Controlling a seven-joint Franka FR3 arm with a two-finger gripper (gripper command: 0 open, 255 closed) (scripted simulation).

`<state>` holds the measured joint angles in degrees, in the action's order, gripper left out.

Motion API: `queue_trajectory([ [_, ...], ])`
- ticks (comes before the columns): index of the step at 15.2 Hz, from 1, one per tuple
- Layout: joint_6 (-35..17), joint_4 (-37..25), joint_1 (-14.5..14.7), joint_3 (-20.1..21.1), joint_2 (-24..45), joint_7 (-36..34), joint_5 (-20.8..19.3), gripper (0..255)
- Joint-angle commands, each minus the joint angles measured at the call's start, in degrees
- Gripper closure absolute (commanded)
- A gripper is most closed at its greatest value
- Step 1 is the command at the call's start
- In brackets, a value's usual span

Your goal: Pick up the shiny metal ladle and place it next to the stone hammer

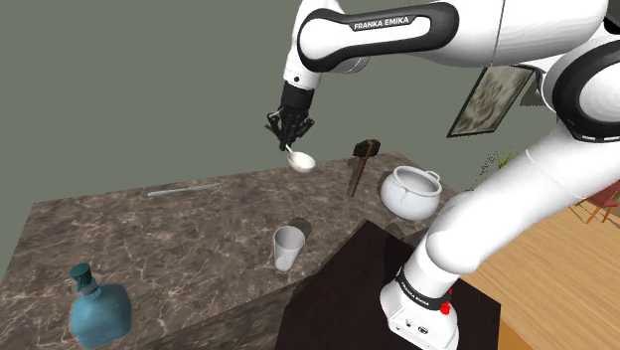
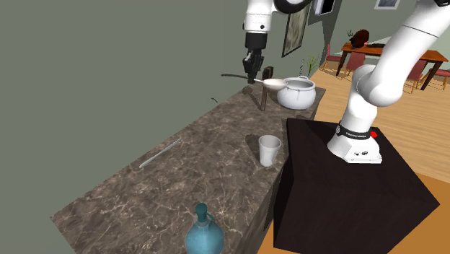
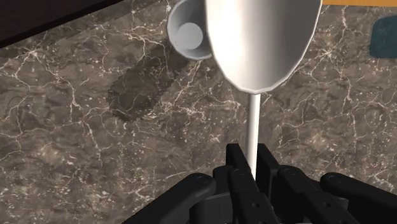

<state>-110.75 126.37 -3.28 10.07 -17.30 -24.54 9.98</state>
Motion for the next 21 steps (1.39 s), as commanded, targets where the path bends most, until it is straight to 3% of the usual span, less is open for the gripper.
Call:
queue_trajectory([
  [1,0.5,2.4,-0.7,-1.5,-2.6,2.3,0.0,255],
  [9,3.2,10.2,-4.6,-9.2,-11.7,12.4,-2.6,255],
  [18,6.8,14.0,-10.8,-19.6,-17.9,25.1,-9.0,255],
  [21,4.4,16.1,-10.8,-19.8,-17.7,25.3,-9.1,255],
])
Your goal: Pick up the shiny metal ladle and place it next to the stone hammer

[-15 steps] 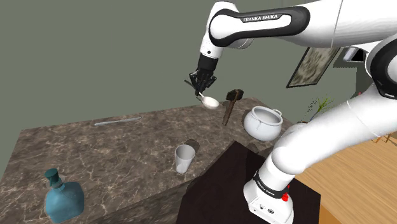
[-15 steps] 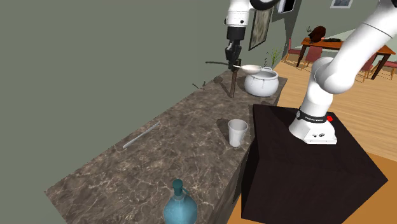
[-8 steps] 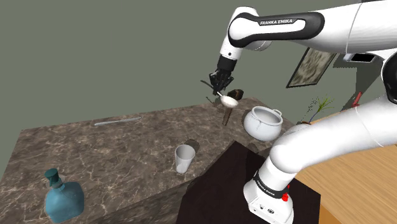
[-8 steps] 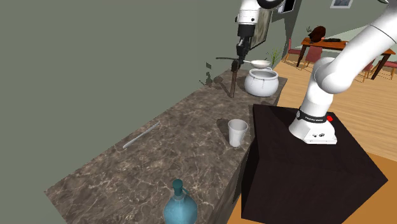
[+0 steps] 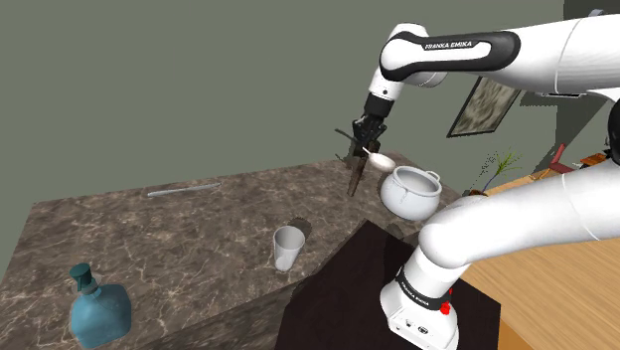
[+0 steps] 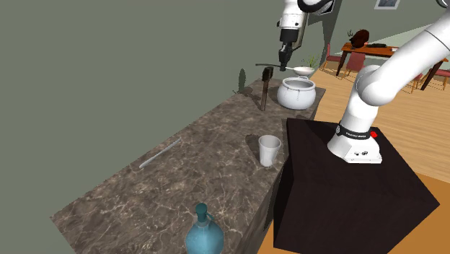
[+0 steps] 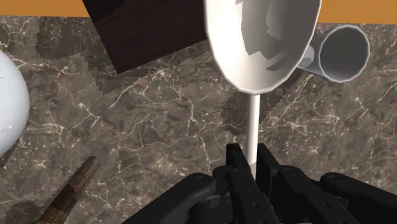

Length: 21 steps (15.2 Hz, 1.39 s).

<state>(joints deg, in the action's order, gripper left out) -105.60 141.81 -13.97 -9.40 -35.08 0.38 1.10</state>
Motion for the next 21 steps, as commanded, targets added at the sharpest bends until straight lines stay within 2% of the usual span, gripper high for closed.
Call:
queue_trajectory([
  [1,-1.6,1.4,-0.2,-0.4,0.2,0.5,-0.2,255],
  [21,-18.9,13.0,0.1,-1.8,6.1,2.5,0.1,255],
])
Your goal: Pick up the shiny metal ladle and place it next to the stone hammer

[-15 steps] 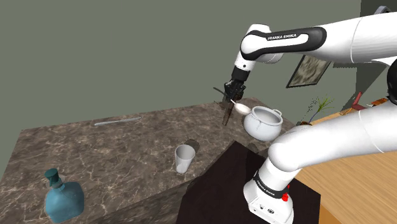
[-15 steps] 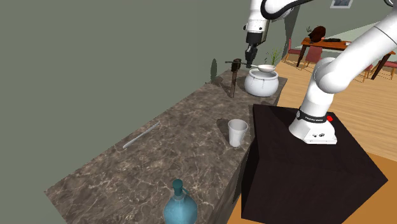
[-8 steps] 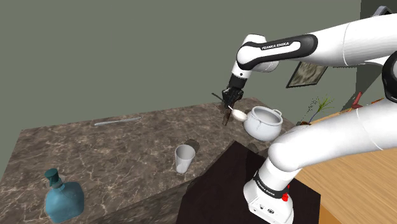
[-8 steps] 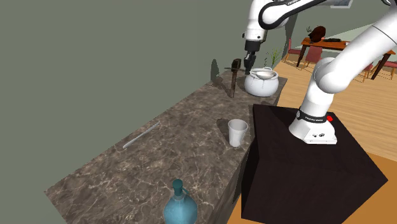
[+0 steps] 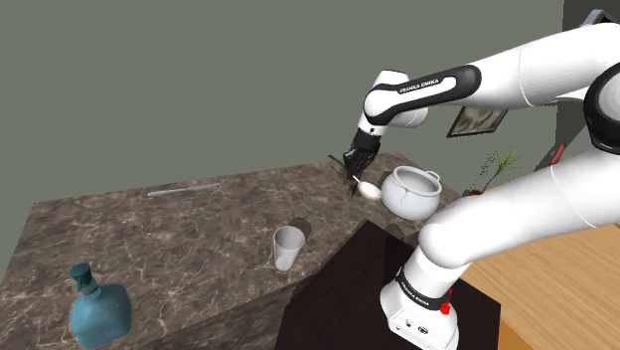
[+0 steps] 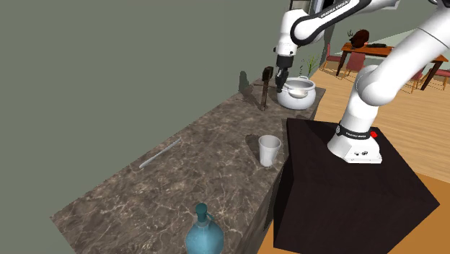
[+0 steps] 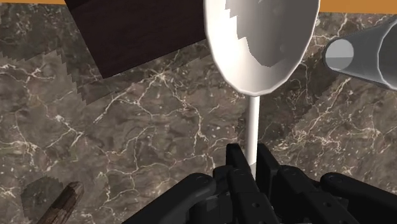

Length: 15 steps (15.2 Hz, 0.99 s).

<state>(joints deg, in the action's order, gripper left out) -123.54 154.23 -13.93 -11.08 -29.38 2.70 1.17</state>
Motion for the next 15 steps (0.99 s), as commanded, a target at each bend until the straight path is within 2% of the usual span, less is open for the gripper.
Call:
queue_trajectory([
  [1,-1.9,1.0,0.1,-0.2,0.9,0.3,0.1,255],
  [15,-16.0,6.0,1.4,-1.8,10.1,3.0,2.1,255],
])
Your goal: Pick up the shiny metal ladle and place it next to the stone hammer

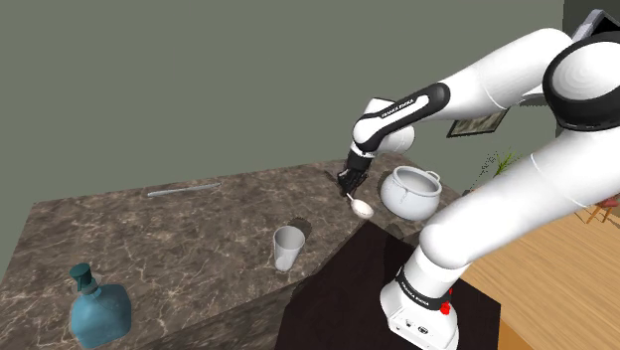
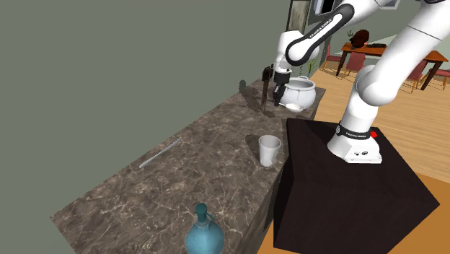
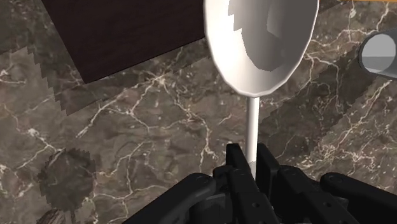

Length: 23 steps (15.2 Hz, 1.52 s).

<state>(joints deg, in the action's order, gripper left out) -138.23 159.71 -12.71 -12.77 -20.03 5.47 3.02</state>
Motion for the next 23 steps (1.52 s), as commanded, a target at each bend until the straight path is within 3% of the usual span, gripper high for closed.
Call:
queue_trajectory([
  [1,-2.3,0.7,0.3,-0.2,1.6,0.5,0.5,255],
  [13,-14.9,2.2,3.5,-2.0,13.1,6.2,7.2,255],
  [18,-19.7,1.8,5.2,-2.3,18.8,10.9,13.4,255],
  [23,-23.9,0.7,5.8,-0.7,24.8,17.9,22.4,255],
])
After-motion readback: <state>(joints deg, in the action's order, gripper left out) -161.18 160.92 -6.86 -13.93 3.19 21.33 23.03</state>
